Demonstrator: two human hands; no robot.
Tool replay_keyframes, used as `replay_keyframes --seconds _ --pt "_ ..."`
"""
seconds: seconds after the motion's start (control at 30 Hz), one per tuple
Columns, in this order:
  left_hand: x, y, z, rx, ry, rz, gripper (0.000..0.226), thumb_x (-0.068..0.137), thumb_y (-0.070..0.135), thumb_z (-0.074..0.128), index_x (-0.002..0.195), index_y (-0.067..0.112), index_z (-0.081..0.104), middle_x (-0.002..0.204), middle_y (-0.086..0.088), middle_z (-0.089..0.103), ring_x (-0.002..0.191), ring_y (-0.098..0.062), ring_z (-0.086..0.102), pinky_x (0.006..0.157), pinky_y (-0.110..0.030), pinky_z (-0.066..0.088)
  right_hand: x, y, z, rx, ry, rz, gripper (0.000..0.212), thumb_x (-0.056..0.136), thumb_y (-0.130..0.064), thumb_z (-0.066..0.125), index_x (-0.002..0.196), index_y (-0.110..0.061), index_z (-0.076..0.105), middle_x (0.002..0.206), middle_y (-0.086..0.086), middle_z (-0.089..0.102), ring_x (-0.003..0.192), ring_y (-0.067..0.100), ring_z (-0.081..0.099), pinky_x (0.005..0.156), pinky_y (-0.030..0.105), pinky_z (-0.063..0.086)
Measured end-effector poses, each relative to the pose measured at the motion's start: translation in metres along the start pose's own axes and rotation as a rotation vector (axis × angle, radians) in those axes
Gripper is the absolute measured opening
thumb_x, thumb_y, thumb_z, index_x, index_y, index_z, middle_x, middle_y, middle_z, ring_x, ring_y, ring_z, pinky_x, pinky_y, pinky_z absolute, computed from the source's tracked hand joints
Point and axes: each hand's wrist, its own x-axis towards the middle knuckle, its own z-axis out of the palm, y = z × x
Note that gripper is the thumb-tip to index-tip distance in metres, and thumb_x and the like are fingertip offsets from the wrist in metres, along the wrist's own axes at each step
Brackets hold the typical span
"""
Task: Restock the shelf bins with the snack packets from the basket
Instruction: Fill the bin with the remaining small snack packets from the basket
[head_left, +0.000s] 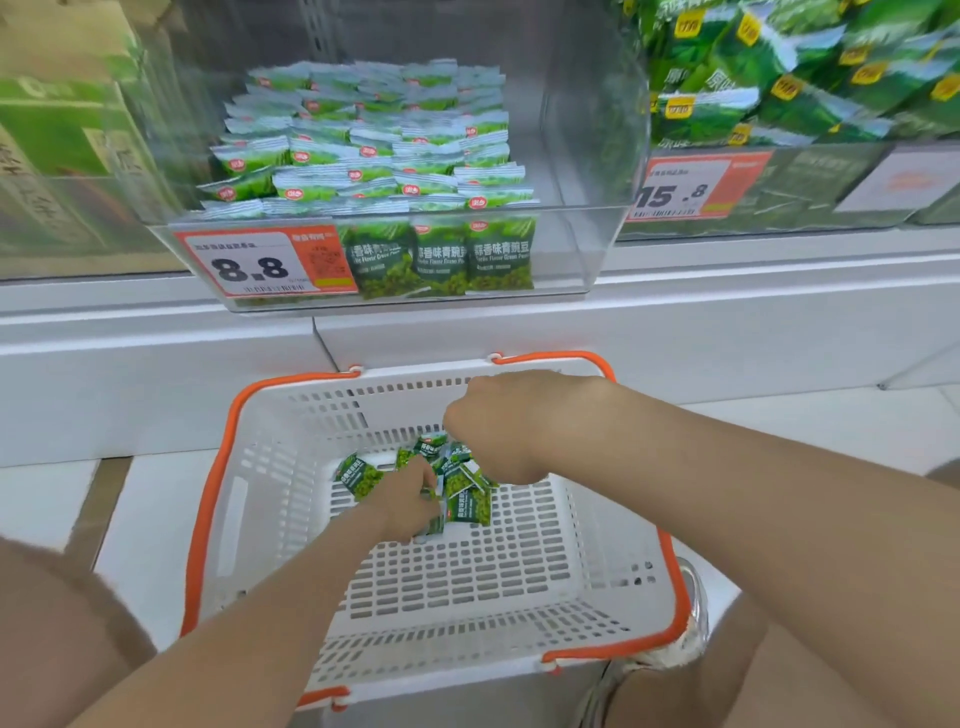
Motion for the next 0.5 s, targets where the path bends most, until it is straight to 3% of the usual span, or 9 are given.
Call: replay_keyframes --seconds 0.07,0.17,0.3,0.33,0.4,0.5 --pt "-0.015 0.035 -0.016 -0.236 0.051 0.037 0.029 0.098 0.017 0.065 0.123 0.015 0.051 0.088 -0.011 0.056 0.072 -0.025 0.05 0.057 -0.036 0.048 -0.003 0.003 -0.003 -0.04 0.013 -0.012 0.029 0.099 -0.003 0.053 0.076 -0.016 0.04 0.08 0.004 0.043 0.073 0.023 0.055 0.061 0.035 0.043" --pt "-0.043 0.085 -0.041 -0.476 0.1 0.167 0.031 0.09 0.024 0.075 0.113 0.006 0.066 0.077 -0.011 0.058 0.067 -0.024 0.047 0.061 -0.036 0.042 -0.012 0.009 -0.009 -0.056 0.054 -0.02 0.014 0.094 -0.005 0.063 0.096 -0.014 0.052 0.081 0.001 0.046 0.09 0.028 0.06 0.061 0.034 0.043" --pt "-0.078 0.132 -0.065 -0.851 0.076 0.258 0.016 0.101 0.009 0.056 0.107 0.0 0.068 0.071 -0.004 0.063 0.052 -0.018 0.049 0.051 -0.031 0.048 -0.026 0.021 -0.016 0.082 0.089 0.016 0.076 0.066 -0.037 0.097 0.121 -0.018 0.049 0.104 0.002 0.051 0.095 0.028 0.062 0.07 0.037 0.052" --pt "-0.087 0.142 -0.07 -0.92 0.058 0.256 0.018 0.103 0.007 0.051 0.109 -0.001 0.066 0.071 -0.005 0.067 0.052 -0.018 0.052 0.048 -0.028 0.048 -0.03 0.022 -0.018 0.106 0.16 0.012 0.074 0.066 -0.037 0.097 0.117 -0.019 0.045 0.103 0.002 0.05 0.095 0.028 0.061 0.072 0.039 0.053" --pt "-0.103 0.156 -0.078 -0.97 0.069 0.256 0.021 0.105 0.012 0.048 0.103 0.0 0.064 0.074 -0.016 0.07 0.05 -0.02 0.052 0.042 -0.026 0.041 -0.036 0.027 -0.024 0.146 0.335 -0.008 0.051 0.081 -0.029 0.086 0.108 -0.019 0.044 0.096 0.001 0.049 0.098 0.028 0.059 0.071 0.039 0.047" --pt "-0.127 0.168 -0.087 -0.844 0.33 0.402 0.039 0.11 0.02 0.038 0.084 0.006 0.064 0.064 -0.021 0.066 0.042 -0.021 0.047 0.044 -0.028 0.028 -0.049 0.038 -0.04 0.268 0.507 0.037 0.023 0.092 -0.027 0.074 0.097 -0.017 0.054 0.084 -0.006 0.049 0.096 0.024 0.051 0.069 0.035 0.035"
